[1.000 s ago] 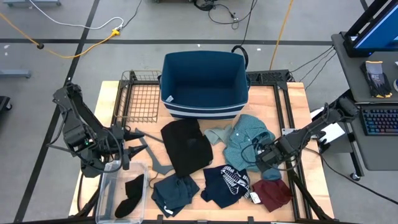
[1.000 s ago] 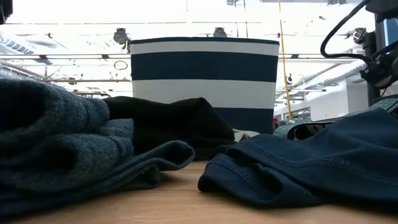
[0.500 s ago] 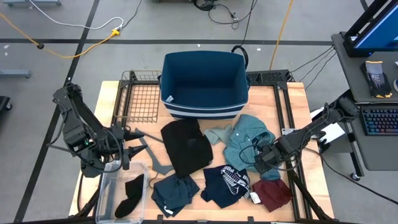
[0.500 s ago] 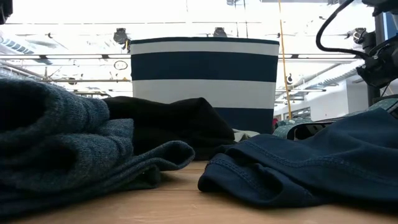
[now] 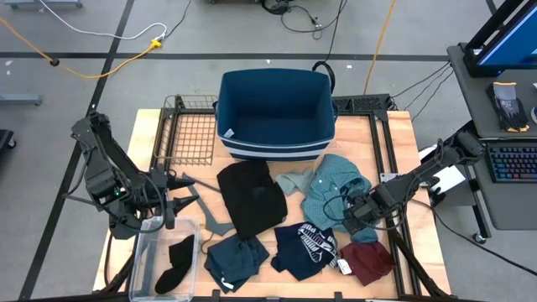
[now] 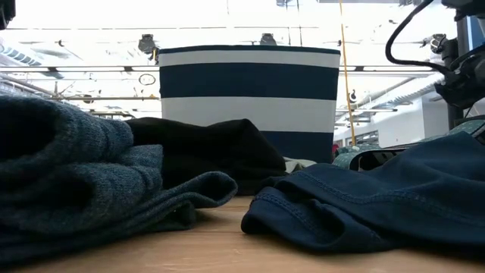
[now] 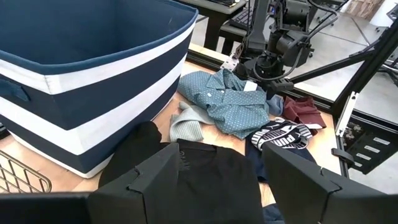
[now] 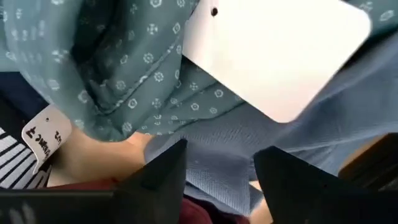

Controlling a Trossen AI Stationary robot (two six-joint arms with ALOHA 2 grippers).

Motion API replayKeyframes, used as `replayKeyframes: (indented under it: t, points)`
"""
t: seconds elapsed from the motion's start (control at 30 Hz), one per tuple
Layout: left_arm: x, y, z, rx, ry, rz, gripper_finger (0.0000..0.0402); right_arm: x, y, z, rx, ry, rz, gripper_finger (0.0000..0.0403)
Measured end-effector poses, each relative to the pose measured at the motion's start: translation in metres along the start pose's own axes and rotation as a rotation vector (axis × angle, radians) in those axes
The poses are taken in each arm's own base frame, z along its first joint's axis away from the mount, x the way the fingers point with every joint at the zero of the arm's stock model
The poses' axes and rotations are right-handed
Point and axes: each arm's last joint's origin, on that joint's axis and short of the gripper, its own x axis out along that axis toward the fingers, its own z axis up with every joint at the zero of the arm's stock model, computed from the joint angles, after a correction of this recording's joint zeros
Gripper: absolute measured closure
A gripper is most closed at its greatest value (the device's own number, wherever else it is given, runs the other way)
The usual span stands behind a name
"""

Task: Pick & Place Cloths
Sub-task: Put the blue sock into the transparent container

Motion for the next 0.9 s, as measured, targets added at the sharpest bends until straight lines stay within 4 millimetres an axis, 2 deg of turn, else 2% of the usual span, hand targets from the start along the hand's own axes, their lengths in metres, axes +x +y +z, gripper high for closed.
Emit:
replayKeyframes:
  t: [0.23,0.37,0.63,0.9]
  points:
    - [0.000,0.000,0.000,0.000,0.000,0.000,0.0167,0.018,-0.005,0.003,0.030,0.004,0.042,0.0336]
    - [0.000,0.000,0.000,0.000,0.000,0.000,0.0167,0.019,-0.006,0.004,0.024,0.004,0.045,0.0391]
    - [0.000,0.000,0.000,0.000,0.000,0.000,0.0167,0.007,-0.007,0.001,0.013,0.025,0.111,0.0398]
    - [0.000,0.000,0.000,0.000,-0.001,0.000,0.0167,-0.034,0.002,-0.007,-0.002,0.008,0.268,0.0400]
